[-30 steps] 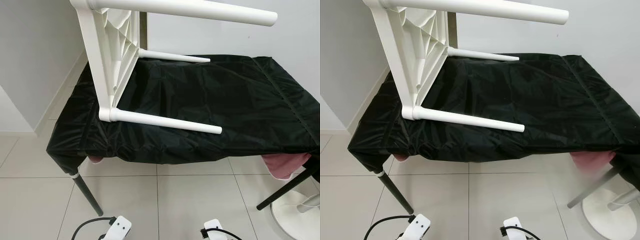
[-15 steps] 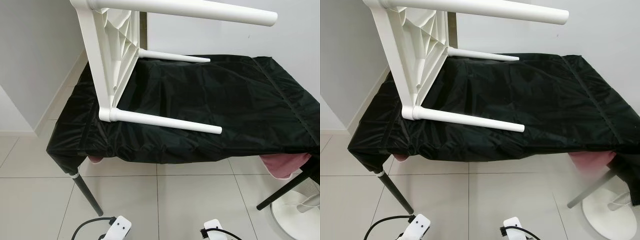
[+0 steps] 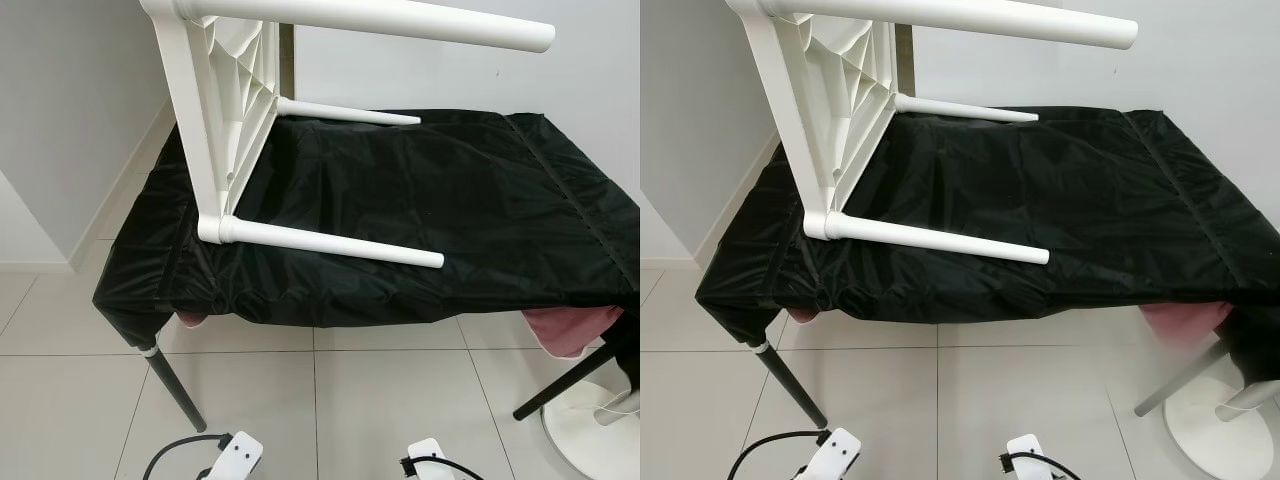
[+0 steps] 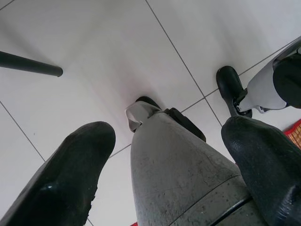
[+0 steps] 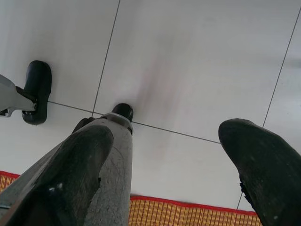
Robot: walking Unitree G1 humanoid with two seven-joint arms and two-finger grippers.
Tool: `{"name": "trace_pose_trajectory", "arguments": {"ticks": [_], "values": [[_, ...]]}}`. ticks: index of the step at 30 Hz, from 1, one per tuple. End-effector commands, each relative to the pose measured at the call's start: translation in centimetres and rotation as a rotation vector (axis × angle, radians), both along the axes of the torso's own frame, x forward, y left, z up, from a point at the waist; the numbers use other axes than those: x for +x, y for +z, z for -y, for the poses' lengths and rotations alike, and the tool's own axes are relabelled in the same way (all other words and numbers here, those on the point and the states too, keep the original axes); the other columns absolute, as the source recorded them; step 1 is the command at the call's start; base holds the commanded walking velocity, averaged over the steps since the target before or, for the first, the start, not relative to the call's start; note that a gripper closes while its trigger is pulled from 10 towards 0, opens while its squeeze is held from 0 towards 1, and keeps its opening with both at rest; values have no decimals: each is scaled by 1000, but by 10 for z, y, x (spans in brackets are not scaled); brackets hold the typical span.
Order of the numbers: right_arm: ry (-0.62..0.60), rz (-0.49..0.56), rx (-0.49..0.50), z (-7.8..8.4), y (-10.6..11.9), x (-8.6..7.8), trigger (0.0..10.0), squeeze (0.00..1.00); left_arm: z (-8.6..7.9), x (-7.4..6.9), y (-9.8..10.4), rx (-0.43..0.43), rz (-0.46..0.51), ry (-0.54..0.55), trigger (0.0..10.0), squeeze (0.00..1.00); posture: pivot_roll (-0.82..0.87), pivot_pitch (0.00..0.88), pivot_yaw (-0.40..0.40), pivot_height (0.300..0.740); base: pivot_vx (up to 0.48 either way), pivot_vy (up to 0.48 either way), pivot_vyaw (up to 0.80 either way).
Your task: Building children table
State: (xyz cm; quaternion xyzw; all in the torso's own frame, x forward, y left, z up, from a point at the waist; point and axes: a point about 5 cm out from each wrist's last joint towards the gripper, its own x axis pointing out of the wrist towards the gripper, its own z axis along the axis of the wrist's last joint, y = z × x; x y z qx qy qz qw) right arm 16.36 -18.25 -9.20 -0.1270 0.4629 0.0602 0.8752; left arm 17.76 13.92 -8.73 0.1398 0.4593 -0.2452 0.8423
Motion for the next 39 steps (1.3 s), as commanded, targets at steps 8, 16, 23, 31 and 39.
{"name": "trace_pose_trajectory", "arguments": {"ticks": [8, 16, 23, 31, 39], "values": [[2, -20, 3, -2, -1, -2, 10000, 0, -7, -5, -4, 109, 18, 68, 10000, 0, -7, 0, -2, 740, 0, 0, 0], [-6, -19, 4, -1, -1, -2, 10000, 0, -6, -5, -4, 110, 17, 62, 10000, 0, -12, 0, 0, 740, 0, 0, 0], [-10, -20, 3, -1, -2, -3, 10000, 0, -6, -5, -4, 112, 16, 58, 10000, 0, -12, 0, 0, 740, 0, 0, 0], [-6, -22, 0, 0, -2, -4, 10000, 0, -5, -6, -4, 107, 15, 62, 10000, 0, -10, 0, -3, 740, 0, 0, 0], [0, -22, -2, 0, -2, -4, 10000, 0, -5, -7, -5, 109, 13, 60, 10000, 0, -8, 0, -7, 740, 0, 0, 0]]}}
